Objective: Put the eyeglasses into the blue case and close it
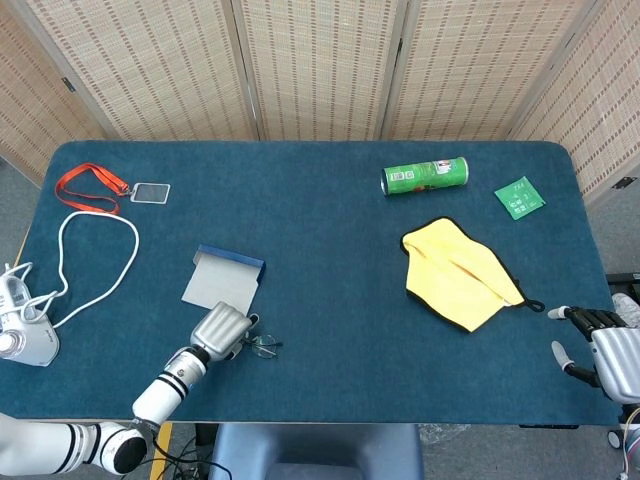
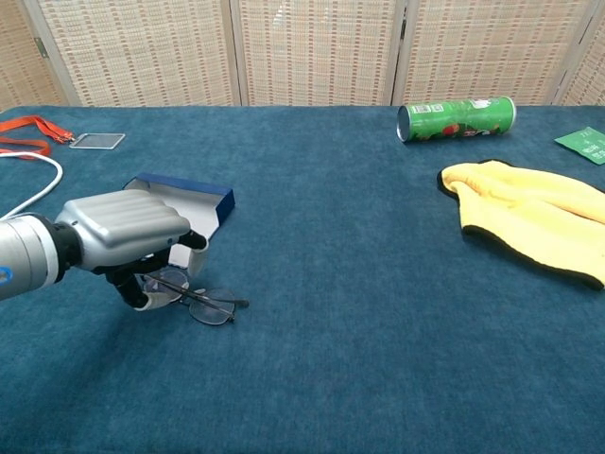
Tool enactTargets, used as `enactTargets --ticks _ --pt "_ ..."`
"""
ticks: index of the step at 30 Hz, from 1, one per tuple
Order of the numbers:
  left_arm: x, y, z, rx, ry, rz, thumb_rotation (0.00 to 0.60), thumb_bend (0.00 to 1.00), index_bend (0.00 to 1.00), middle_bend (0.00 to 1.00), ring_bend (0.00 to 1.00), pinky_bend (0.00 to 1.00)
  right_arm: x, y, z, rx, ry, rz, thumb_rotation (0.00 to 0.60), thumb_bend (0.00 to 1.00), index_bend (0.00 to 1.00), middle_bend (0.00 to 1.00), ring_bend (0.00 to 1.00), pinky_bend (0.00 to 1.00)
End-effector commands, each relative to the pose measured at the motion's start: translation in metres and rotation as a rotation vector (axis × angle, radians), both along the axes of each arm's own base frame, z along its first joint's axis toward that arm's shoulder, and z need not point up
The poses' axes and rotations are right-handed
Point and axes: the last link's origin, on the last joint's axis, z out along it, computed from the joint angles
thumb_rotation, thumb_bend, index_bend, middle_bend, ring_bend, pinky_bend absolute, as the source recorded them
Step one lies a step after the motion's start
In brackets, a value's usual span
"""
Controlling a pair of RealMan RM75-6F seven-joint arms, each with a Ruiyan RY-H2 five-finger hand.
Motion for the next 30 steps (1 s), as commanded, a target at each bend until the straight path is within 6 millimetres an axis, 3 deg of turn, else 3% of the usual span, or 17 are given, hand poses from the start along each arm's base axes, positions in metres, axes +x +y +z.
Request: enactTargets --ticks 1,22,30 --pt "0.0 0.0 -0.001 0.003 -0.007 -0.006 0.6 0.36 0.44 0.96 0.96 1.0 0.0 0.0 0.0 0.0 0.001 0.001 0.6 0.39 0.32 0.39 0.39 0.31" --pt "-0.002 0.004 -0.015 0.001 -0.074 0.002 0.6 0.36 0.57 0.96 0.96 1.0 -0.001 0.001 0.0 -0.001 0.002 -0.008 0.6 0.39 0.32 0.39 0.39 0.31" --pt "-0.002 0.005 -0.015 0.009 -0.099 0.0 0.6 0.47 0.61 0.96 0.96 1.0 -0.001 0.002 0.001 -0.005 0.004 -0.011 0.6 0.39 0.32 0.39 0.39 0.31"
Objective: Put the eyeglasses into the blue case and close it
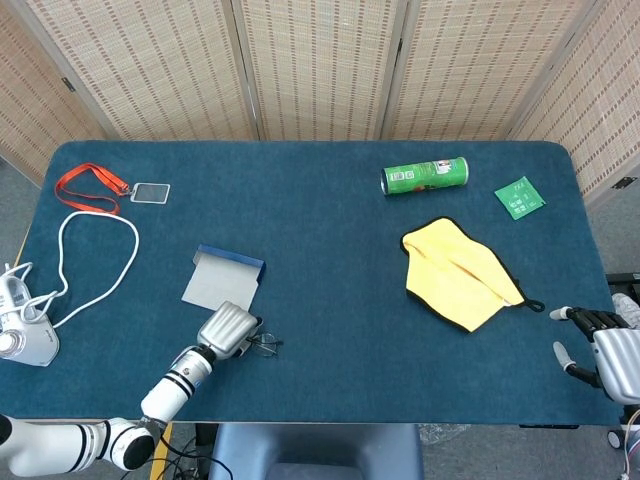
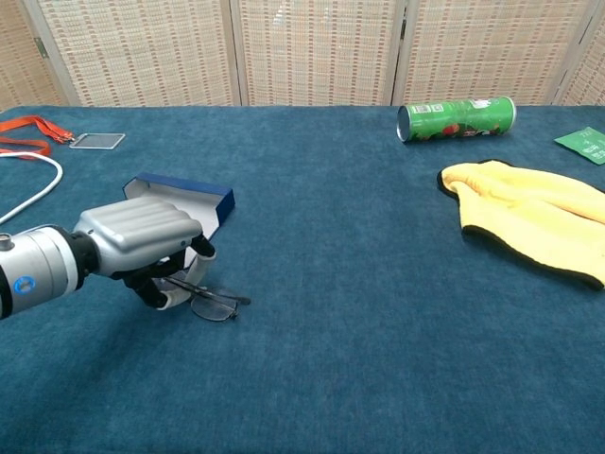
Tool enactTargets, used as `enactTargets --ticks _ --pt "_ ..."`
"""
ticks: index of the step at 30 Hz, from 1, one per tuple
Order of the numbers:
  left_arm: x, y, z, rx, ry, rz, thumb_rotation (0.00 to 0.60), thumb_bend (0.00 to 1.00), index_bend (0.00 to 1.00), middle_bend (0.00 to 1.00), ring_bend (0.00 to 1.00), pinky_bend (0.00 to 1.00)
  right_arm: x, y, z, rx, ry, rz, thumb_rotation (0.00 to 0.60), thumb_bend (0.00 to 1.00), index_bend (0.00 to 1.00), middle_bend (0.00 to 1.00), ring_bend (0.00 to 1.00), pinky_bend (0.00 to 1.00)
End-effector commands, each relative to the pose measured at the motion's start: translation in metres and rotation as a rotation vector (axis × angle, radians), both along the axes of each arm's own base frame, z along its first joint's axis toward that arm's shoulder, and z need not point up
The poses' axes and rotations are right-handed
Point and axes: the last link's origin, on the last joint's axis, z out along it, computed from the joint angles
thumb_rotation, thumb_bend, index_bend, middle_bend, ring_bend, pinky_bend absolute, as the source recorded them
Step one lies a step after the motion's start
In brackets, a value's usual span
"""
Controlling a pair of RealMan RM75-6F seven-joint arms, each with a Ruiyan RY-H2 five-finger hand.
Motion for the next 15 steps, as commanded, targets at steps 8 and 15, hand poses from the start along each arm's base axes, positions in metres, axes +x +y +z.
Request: enactTargets --ticks 8,15 --pt "-0.002 0.0 0.002 0.008 -0.022 0.006 0.6 0.49 0.63 0.97 0.97 1.0 0.0 0.0 0.0 0.0 -0.001 0.0 0.6 0.39 0.32 0.39 0.39 0.31" --pt "-0.001 0.007 0.023 0.064 -0.06 -0.006 0.6 0.49 0.64 0.97 0.97 1.0 0.0 0.001 0.002 -0.006 0.002 0.0 0.6 0.39 0.32 0.39 0.39 0.31"
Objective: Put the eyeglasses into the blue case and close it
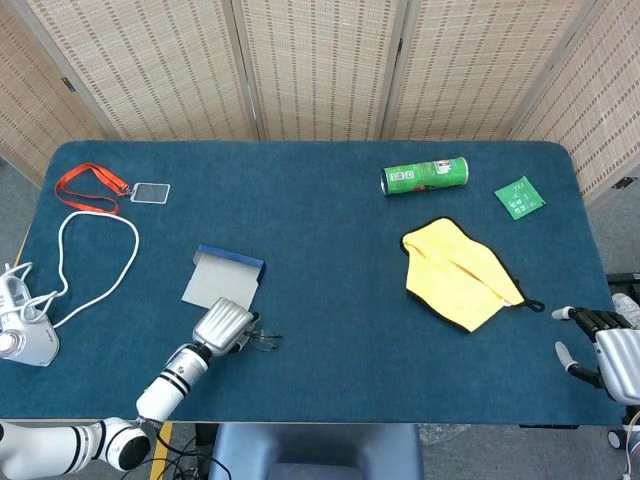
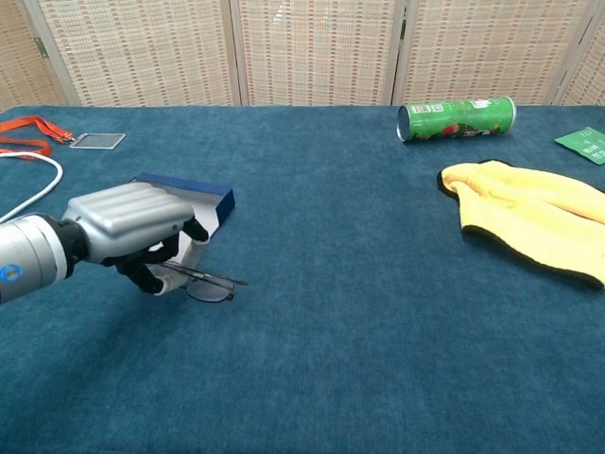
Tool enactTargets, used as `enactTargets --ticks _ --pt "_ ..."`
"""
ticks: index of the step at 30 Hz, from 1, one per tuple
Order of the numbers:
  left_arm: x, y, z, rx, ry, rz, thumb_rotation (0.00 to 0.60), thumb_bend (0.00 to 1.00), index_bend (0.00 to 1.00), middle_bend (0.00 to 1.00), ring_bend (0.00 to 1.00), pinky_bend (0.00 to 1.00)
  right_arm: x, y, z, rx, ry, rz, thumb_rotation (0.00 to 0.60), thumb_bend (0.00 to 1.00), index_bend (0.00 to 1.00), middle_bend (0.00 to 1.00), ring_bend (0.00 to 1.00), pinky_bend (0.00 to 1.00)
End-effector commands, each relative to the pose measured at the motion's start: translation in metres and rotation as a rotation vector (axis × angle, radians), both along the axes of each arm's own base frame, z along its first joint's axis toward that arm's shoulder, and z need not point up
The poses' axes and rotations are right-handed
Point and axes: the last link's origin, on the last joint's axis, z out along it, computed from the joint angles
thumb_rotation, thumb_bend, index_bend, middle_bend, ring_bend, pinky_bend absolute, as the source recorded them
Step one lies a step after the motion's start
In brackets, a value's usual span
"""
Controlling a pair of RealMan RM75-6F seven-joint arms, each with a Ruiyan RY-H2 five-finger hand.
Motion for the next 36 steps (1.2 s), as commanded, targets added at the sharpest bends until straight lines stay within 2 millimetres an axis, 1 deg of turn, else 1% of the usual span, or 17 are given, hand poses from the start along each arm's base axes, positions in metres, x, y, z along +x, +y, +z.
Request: enactTargets --ticks 1,4,8,16,22,32,36 --pt "0.001 0.004 0.012 0.028 -0.012 -0.01 0.6 0.49 0.64 0.97 0.97 1.0 0.0 0.0 0.0 0.0 0.0 -0.001 0.6 0.39 0.32 0.39 0.4 0.31" --pt "0.001 0.011 0.022 0.056 -0.013 -0.022 0.6 0.49 0.65 0.97 0.97 1.0 0.0 0.0 -0.001 0.001 -0.001 -0.001 0.6 0.39 0.32 0.39 0.4 0.31" --pt "-0.001 0.022 0.027 0.077 0.009 -0.045 0.6 0.49 0.65 0.97 0.97 1.0 0.0 0.0 -0.001 0.0 0.0 -0.002 0.6 0.39 0.32 0.39 0.4 0.31" --pt "-0.012 0.051 0.023 0.106 0.063 -0.063 0.6 0.49 0.65 0.97 0.97 1.0 0.001 0.001 0.001 -0.004 0.004 -0.006 0.6 0.39 0.32 0.39 0.4 0.31" --pt "-0.019 0.067 0.019 0.118 0.083 -0.056 0.6 0.49 0.65 0.97 0.97 1.0 0.001 0.002 0.001 -0.006 0.006 -0.008 0.6 0.39 0.32 0.39 0.4 0.31" --pt "-0.028 0.085 0.014 0.147 0.092 -0.012 0.6 0.49 0.65 0.97 0.97 1.0 0.0 0.002 0.002 -0.007 0.007 -0.013 0.6 0.39 0.32 0.39 0.4 0.31" --pt "-0.033 0.09 0.013 0.159 0.097 0.004 0.6 0.49 0.62 0.97 0.97 1.0 0.0 0.002 0.001 -0.006 0.007 -0.015 0.6 0.39 0.32 0.39 0.4 0.31"
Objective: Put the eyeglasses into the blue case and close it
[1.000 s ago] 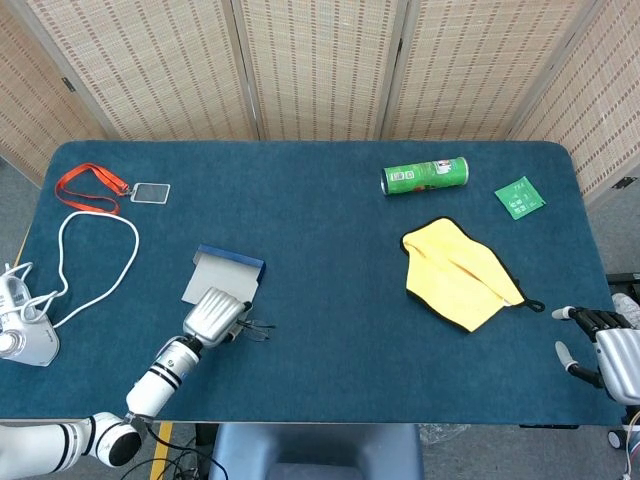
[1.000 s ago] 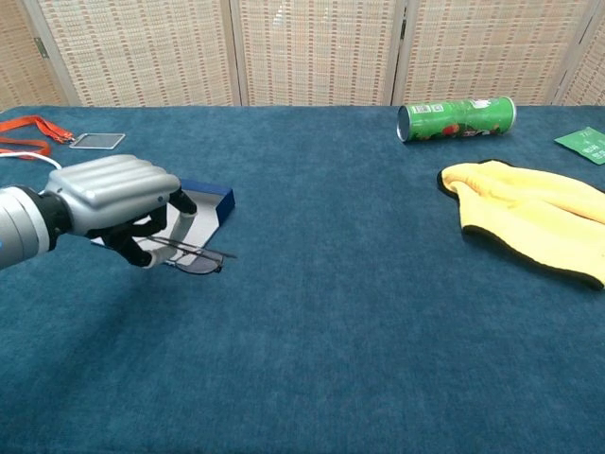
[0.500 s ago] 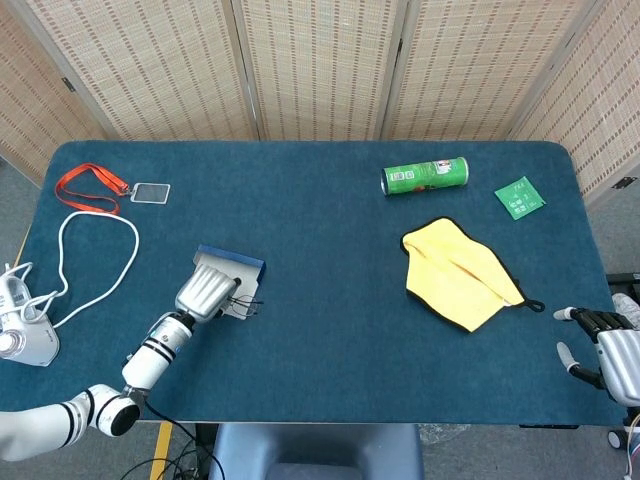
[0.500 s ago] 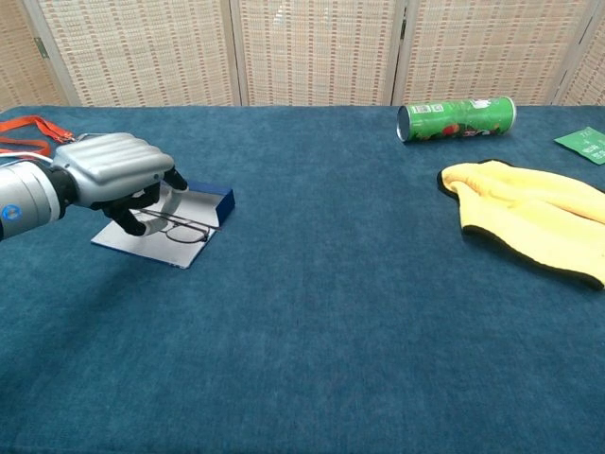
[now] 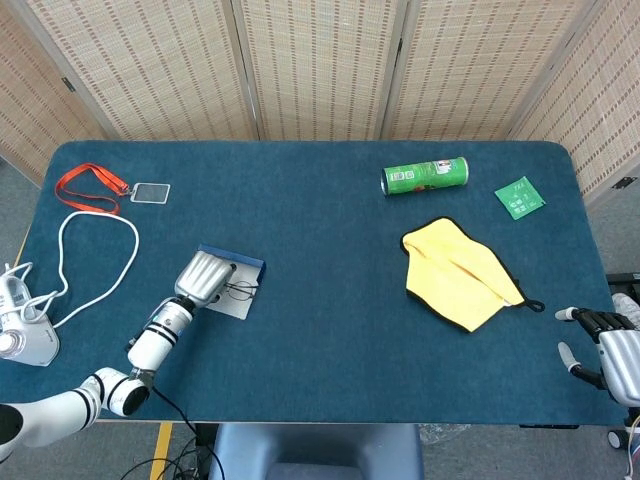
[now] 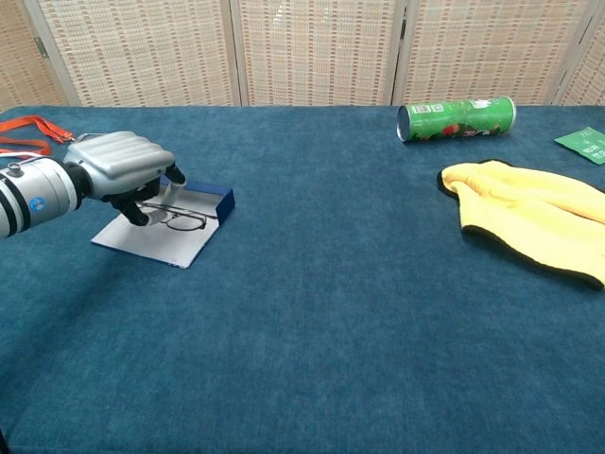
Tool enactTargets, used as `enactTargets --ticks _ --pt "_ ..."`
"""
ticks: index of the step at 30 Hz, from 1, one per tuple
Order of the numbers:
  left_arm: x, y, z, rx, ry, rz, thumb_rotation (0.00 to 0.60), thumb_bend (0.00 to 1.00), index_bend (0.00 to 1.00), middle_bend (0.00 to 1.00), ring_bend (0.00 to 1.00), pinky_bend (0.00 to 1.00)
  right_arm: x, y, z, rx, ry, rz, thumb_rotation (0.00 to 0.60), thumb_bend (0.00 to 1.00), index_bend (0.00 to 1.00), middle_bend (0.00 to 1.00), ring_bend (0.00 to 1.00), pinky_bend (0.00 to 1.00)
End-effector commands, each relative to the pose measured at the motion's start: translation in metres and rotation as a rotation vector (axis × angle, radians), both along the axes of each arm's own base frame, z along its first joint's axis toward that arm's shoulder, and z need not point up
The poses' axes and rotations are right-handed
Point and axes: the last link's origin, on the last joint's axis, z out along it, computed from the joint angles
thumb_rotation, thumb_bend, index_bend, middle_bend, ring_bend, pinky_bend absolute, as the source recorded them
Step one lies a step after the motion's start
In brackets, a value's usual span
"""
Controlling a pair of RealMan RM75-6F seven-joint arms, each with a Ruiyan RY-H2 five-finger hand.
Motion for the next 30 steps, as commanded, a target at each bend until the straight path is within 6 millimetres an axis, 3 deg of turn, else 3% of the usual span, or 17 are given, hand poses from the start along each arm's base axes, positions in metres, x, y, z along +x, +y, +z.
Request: enactTargets --ticks 1,8,19,30 --pt "-0.002 0.003 -0.0017 0.008 -0.004 0.013 0.6 0.49 0.6 0.97 0.96 1.0 -0.0002 -0.0001 -0.0003 0.002 0.0 -0.001 0.6 0.39 0.32 0.39 0.4 0.31" --pt "-0.0066 0.0053 -0.0015 0.046 0.019 0.015 0.6 0.48 0.39 0.97 0.96 1.0 -0.0003 -0.0008 -0.0003 0.004 0.0 0.001 0.6 0.39 0.32 0.39 0.4 0.31" --pt "-0.0096 0.0051 0.0 0.088 0.053 0.05 0.6 0.33 0.02 0.95 0.95 1.0 -0.0019 -0.0007 -0.0001 0.004 -0.004 -0.002 0.6 0.39 0.32 0.39 0.4 0.31" --pt "-0.0068 0.0046 0.0034 0.119 0.079 0.084 0.6 0.28 0.0 0.94 0.95 1.0 -0.0026 0.0 0.0008 0.001 -0.007 0.0 0.6 0.39 0.32 0.39 0.41 0.31"
